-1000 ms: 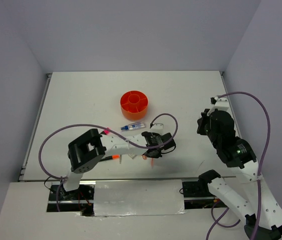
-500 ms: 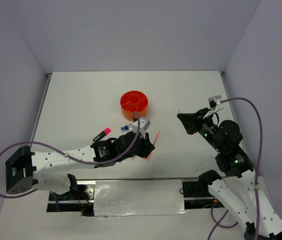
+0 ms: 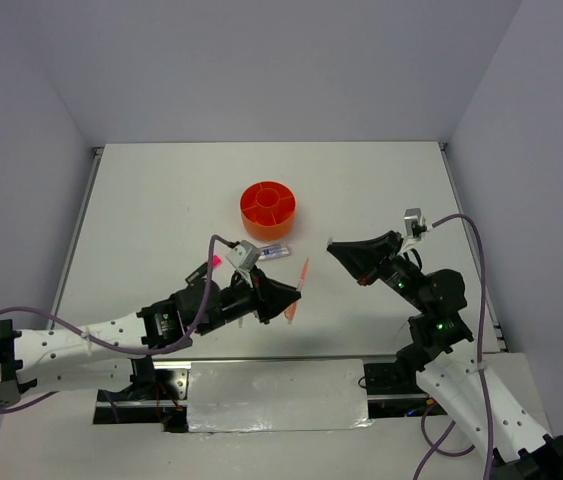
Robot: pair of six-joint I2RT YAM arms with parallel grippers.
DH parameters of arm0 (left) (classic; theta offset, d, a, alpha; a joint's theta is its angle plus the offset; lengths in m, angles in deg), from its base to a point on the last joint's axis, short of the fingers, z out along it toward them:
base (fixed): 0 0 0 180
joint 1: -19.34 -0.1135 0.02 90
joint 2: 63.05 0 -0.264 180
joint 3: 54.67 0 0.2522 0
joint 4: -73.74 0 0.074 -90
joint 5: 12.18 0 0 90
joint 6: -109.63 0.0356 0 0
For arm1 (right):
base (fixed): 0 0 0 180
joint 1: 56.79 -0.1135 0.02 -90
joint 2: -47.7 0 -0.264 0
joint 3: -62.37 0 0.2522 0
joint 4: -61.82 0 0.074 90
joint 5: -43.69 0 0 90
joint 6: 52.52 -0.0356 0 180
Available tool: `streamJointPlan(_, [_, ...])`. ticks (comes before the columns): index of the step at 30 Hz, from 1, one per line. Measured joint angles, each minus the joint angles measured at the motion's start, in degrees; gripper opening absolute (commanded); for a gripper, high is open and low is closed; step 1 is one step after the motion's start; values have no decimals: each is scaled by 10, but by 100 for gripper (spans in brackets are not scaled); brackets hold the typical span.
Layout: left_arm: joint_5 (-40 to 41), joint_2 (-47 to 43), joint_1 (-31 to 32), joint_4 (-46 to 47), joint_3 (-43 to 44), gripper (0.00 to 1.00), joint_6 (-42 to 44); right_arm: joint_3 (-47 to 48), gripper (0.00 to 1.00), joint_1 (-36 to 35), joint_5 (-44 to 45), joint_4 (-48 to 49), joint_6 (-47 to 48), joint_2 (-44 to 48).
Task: Sort the stationery into containers
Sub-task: Close the pen cap on the pen.
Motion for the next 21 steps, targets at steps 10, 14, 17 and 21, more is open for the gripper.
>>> streamJointPlan(10, [-11,-21,0,63,-48,3,0,-55,0,-14,-18,195,-80,-8])
streamJointPlan(14, [-23,-21,0,84,-59,3,0,-58,0,-49,-5,234,-89,-28])
streamJointPlan(17, [-27,-21,0,96,-61,3,0,-58,0,-88,13,239,-82,-37])
streamJointPlan(21, [-30,-28,0,104,-61,3,0,-58,0,-135,41,239,-62,-54])
